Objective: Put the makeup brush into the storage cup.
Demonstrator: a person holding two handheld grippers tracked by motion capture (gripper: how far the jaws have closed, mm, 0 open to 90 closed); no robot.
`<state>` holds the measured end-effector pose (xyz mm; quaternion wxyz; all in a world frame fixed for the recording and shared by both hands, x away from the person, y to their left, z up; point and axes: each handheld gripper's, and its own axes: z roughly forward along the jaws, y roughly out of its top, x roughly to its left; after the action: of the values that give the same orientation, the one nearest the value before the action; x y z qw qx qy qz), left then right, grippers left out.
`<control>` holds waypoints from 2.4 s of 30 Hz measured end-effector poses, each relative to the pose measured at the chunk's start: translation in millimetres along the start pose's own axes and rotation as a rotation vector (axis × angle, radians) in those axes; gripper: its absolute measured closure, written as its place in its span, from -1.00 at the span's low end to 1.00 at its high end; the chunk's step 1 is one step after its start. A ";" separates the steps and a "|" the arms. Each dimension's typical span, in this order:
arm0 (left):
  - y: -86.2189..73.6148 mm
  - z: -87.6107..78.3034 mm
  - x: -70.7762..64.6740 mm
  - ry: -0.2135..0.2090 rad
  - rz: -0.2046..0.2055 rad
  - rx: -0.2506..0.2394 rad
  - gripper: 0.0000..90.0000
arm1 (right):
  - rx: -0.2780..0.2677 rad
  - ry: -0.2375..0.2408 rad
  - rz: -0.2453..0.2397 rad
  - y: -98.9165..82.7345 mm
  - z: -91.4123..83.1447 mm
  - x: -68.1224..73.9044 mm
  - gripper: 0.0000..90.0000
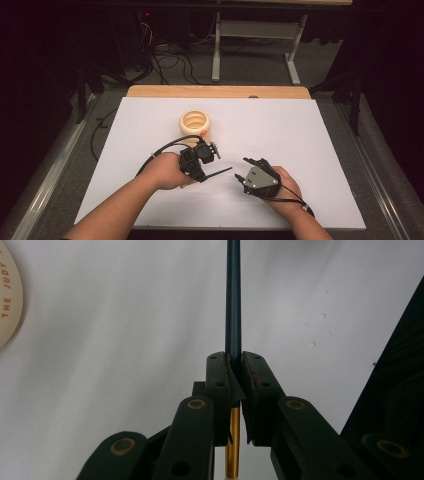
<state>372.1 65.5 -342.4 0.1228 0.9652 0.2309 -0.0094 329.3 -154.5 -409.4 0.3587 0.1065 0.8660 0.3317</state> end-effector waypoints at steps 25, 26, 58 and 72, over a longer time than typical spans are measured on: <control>7.0 -0.5 2.4 0.011 0.052 0.036 0.85 | 0.037 -0.095 -0.127 -0.5 0.0 4.7 0.06; 7.2 -0.7 2.6 0.012 0.051 0.036 0.85 | 0.043 -0.101 -0.132 -0.6 0.2 5.2 0.07; 13.0 0.8 -1.4 0.013 0.078 0.054 0.85 | 0.100 -0.181 -0.331 2.5 4.5 20.9 0.17; 17.0 -1.6 -2.8 0.013 0.083 0.057 0.85 | 0.101 -0.182 -0.390 3.5 5.3 24.7 0.23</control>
<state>377.2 50.0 -336.7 0.0943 0.9770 0.1910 -0.0046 315.1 -138.8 -423.5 0.4871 -0.0158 0.8497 0.2012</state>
